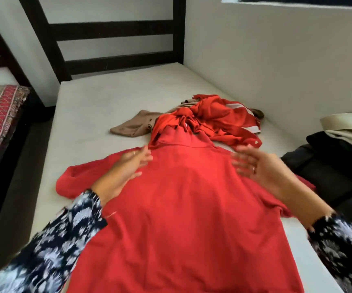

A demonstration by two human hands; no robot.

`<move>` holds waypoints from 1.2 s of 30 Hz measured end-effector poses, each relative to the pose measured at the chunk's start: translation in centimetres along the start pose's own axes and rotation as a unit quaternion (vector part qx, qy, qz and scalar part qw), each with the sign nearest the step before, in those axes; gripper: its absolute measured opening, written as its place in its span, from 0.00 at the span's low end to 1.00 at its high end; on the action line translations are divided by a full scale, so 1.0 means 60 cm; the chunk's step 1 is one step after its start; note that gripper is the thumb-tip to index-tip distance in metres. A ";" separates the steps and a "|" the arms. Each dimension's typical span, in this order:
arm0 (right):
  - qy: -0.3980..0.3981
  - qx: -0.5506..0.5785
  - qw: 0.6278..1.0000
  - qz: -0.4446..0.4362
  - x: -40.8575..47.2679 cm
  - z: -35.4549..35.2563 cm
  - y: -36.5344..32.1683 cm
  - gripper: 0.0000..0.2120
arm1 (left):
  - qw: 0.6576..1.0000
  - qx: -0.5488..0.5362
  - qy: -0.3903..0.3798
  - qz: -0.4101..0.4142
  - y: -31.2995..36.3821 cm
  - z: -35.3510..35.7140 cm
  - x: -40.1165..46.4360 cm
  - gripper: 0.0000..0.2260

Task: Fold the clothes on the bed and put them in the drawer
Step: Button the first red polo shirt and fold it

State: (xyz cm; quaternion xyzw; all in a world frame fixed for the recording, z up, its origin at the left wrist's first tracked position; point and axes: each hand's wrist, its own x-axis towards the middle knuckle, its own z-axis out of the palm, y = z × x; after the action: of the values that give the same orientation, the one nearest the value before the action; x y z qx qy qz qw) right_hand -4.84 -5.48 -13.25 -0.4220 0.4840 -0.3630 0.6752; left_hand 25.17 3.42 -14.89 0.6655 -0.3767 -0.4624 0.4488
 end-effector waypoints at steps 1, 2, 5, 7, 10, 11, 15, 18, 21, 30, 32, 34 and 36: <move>0.005 -0.084 0.996 0.005 -0.023 -0.017 0.018 0.11 | 0.999 0.046 0.005 0.011 -0.022 -0.004 -0.024 0.13; 0.011 -0.175 0.984 0.008 -0.048 -0.036 0.037 0.11 | 0.994 0.101 0.016 0.030 -0.046 -0.011 -0.048 0.10; -0.001 -0.443 0.896 -0.005 -0.131 -0.095 0.084 0.09 | 0.958 0.266 0.084 0.067 -0.106 -0.042 -0.131 0.07; -0.016 -0.543 0.839 0.005 -0.192 -0.116 0.101 0.09 | 0.923 0.339 0.169 0.068 -0.137 -0.064 -0.195 0.12; -0.051 -0.608 0.792 0.026 -0.284 -0.120 0.126 0.38 | 0.878 0.428 0.214 -0.011 -0.178 -0.077 -0.294 0.22; -0.068 -0.610 0.789 0.019 -0.313 -0.122 0.143 0.46 | 0.870 0.445 0.209 -0.033 -0.191 -0.075 -0.333 0.25; -0.150 -0.614 0.772 -0.061 -0.397 -0.094 0.172 0.43 | 0.819 0.551 0.146 -0.073 -0.191 -0.056 -0.430 0.38; -0.187 -0.666 0.717 -0.083 -0.444 -0.065 0.198 0.48 | 0.781 0.617 0.071 -0.069 -0.196 -0.053 -0.473 0.49; -0.227 -0.704 0.667 -0.082 -0.488 -0.037 0.232 0.50 | 0.751 0.652 -0.074 -0.078 -0.215 -0.049 -0.514 0.59; -0.072 -0.603 0.783 -0.135 -0.480 -0.029 0.276 0.13 | 0.785 0.568 -0.234 -0.082 -0.237 -0.045 -0.550 0.51; -0.005 -0.457 0.884 -0.096 -0.474 -0.034 0.248 0.13 | 0.788 0.560 -0.249 -0.060 -0.239 -0.053 -0.546 0.36; 0.023 -0.218 0.976 -0.016 -0.480 -0.033 0.218 0.11 | 0.828 0.514 -0.221 -0.023 -0.240 -0.060 -0.536 0.21; 0.037 -0.057 0.997 0.041 -0.484 -0.041 0.198 0.11 | 0.895 0.427 -0.132 0.007 -0.244 -0.067 -0.528 0.31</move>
State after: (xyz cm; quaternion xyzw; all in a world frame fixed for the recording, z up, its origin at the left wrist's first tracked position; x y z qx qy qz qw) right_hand -14.01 24.59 -14.53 -0.4260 0.5458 -0.3222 0.6456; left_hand 21.10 38.02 -19.26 0.7235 -0.5980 -0.3376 0.0710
